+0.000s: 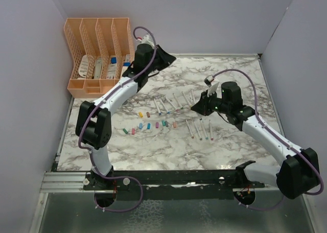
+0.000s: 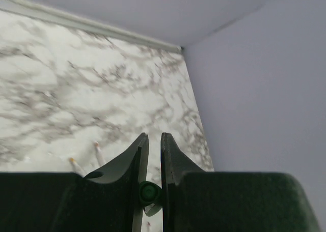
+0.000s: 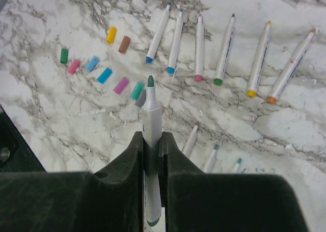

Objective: Open the pen caps

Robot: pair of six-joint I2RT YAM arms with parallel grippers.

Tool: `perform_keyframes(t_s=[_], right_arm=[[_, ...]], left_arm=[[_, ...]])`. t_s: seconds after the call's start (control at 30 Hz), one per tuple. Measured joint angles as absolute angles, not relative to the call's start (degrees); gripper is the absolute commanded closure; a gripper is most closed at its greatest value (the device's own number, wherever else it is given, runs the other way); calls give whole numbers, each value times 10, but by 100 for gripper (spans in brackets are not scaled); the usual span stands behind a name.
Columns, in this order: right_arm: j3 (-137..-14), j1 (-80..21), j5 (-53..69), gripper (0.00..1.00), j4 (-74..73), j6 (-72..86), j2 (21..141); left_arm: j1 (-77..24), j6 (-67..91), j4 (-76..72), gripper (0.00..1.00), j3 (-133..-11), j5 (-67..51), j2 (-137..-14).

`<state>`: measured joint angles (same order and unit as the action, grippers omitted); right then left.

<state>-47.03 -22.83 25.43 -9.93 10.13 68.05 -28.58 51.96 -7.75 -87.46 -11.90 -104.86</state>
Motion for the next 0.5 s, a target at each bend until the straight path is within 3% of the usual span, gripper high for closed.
perform_keyframes(t_s=[0.27,0.5], right_arm=[[-481,-229,192,99,-147,111,691],[-607,-229,39,99,-167,118,860]], left_arm=[[-257,504,-82,100,-830,-82,-1032],[-309,470,-33,100,-662,-78,-932]])
